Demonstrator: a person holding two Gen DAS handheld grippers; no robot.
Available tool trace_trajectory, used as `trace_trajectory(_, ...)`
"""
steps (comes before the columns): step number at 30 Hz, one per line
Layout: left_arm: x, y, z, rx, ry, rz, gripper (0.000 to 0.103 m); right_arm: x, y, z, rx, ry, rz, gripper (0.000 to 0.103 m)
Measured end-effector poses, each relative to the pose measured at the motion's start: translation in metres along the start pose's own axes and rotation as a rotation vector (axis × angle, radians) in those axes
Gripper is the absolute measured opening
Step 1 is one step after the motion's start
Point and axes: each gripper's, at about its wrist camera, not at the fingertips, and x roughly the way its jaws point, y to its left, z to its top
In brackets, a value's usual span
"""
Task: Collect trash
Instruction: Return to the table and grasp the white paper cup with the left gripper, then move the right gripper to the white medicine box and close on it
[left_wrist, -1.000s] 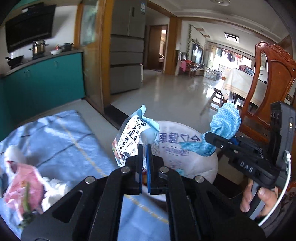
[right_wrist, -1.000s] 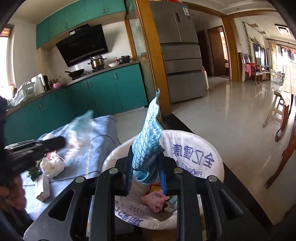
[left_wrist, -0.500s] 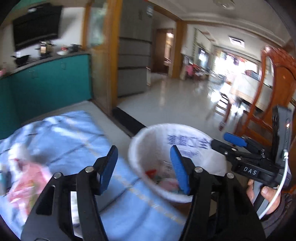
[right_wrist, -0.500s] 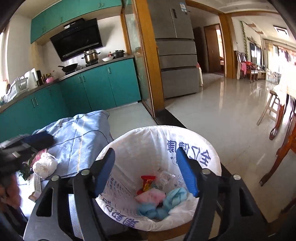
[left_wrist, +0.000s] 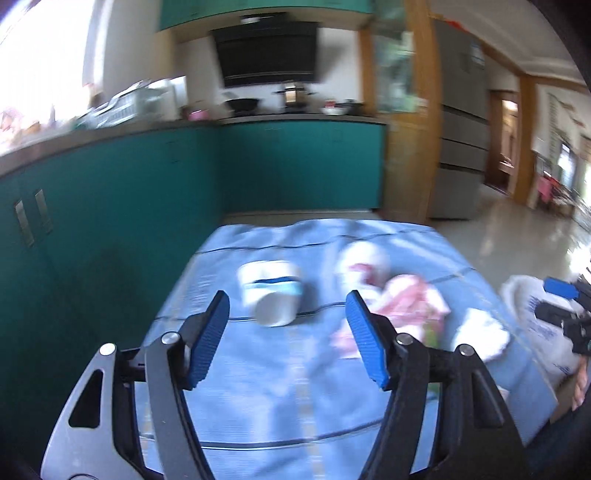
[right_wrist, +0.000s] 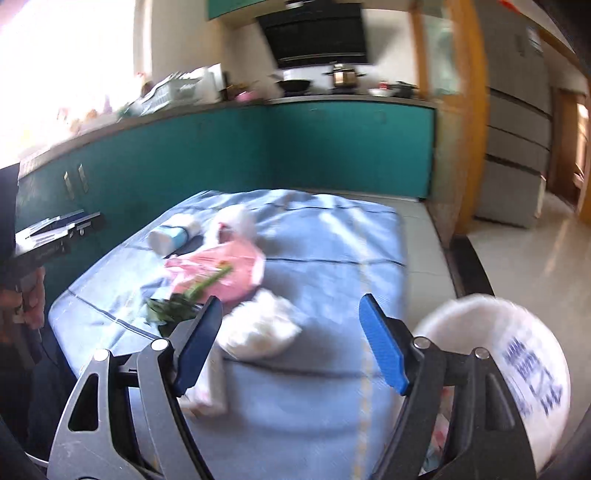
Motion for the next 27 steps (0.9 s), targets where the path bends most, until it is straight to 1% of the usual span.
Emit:
trace_trajectory(1,0.006,0.012,0.001,-0.027,0.007,0.013,0.073,0.009,0.01,0.003,-0.017,0.007,0.017,0.075)
trace_trajectory(2,0.011,0.018,0.003,-0.039,0.015,0.016,0.074,0.016,0.017,0.003,-0.019,0.013,0.038,0.075)
trace_trajectory(5,0.038,0.035,0.008,-0.093,0.072,0.01,0.081,0.027,0.023,-0.003,-0.002,0.03,0.071,0.075)
trace_trajectory(7,0.064,0.034,0.011,-0.114,0.108,-0.013,0.085,0.034,0.023,-0.008,0.022,0.045,0.084,0.075)
trace_trajectory(10,0.101,0.023,0.009,-0.131,0.136,-0.02,0.085,0.04,0.017,-0.011,0.049,0.045,0.104,0.075)
trace_trajectory(12,0.117,0.016,0.007,-0.123,0.172,-0.027,0.085,0.042,0.013,-0.013,0.057,0.048,0.105,0.075)
trace_trajectory(15,0.139,0.008,0.006,-0.087,0.216,-0.01,0.085,0.046,0.008,-0.017,0.064,0.065,0.096,0.075)
trace_trajectory(17,0.151,0.005,0.002,-0.074,0.248,-0.005,0.083,0.043,0.006,-0.019,0.055,0.063,0.089,0.075)
trace_trajectory(18,0.156,0.005,0.001,-0.075,0.261,-0.009,0.078,0.04,0.007,-0.02,0.043,0.057,0.086,0.075)
trace_trajectory(19,0.159,0.006,0.0,-0.082,0.278,-0.02,0.071,0.04,0.009,-0.02,0.036,0.053,0.087,0.075)
trace_trajectory(21,0.163,0.008,-0.002,-0.098,0.303,-0.04,0.064,0.037,0.012,-0.021,0.018,0.044,0.088,0.078)
trace_trajectory(23,0.164,0.007,-0.002,-0.094,0.295,-0.041,0.064,0.033,0.019,-0.021,-0.012,0.031,0.092,0.08)
trace_trajectory(27,0.153,0.002,-0.003,-0.073,0.274,-0.05,0.063,0.027,0.027,-0.023,-0.053,0.017,0.095,0.082)
